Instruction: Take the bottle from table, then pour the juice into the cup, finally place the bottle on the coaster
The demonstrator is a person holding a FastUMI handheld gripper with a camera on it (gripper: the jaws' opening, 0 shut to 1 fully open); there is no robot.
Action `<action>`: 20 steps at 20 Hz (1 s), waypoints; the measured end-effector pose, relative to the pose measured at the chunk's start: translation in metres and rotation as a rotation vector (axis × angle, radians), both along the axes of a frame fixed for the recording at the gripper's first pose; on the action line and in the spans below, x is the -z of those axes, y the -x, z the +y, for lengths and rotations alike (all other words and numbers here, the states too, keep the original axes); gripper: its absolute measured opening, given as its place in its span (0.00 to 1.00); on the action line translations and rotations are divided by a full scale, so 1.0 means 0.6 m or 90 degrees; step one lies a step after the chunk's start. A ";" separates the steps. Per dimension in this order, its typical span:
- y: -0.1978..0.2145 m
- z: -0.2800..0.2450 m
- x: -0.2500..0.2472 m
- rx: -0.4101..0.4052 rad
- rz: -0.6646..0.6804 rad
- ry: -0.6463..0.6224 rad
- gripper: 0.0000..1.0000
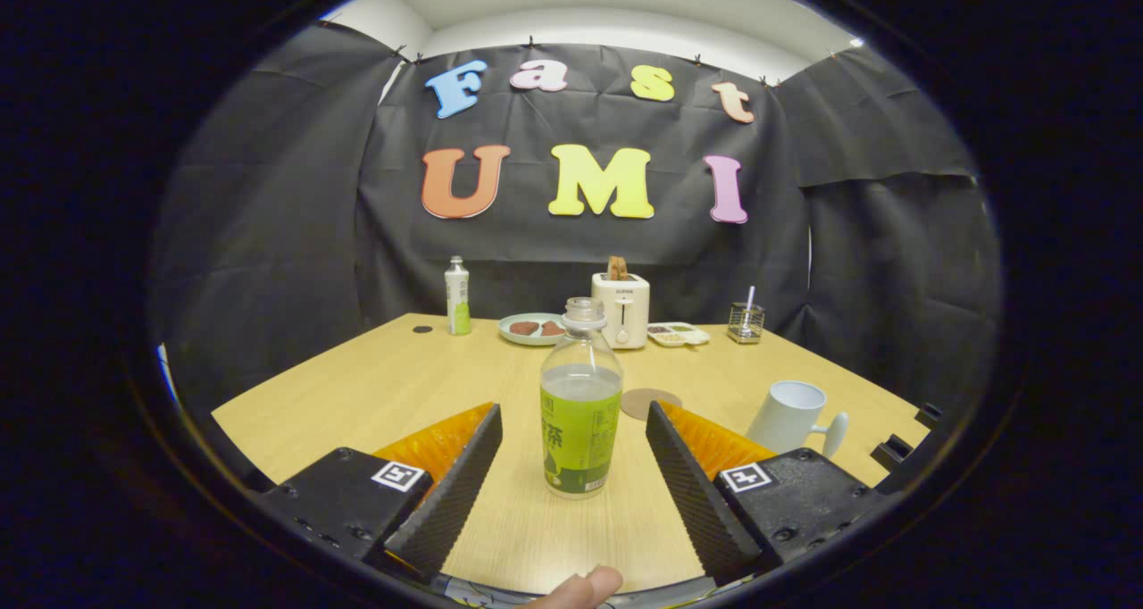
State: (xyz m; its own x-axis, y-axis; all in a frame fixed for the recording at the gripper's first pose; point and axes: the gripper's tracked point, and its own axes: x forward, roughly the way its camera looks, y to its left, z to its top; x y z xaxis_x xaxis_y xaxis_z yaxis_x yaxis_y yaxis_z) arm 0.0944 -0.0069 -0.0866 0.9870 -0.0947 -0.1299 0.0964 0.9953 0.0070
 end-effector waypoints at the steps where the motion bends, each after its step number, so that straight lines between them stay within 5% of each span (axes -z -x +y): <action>1: -0.005 -0.007 0.004 0.014 -0.002 0.005 1.00; 16: -0.128 0.007 0.040 -0.016 -0.005 -0.012 1.00; 20: -0.137 -0.009 0.027 0.050 -0.033 0.005 0.97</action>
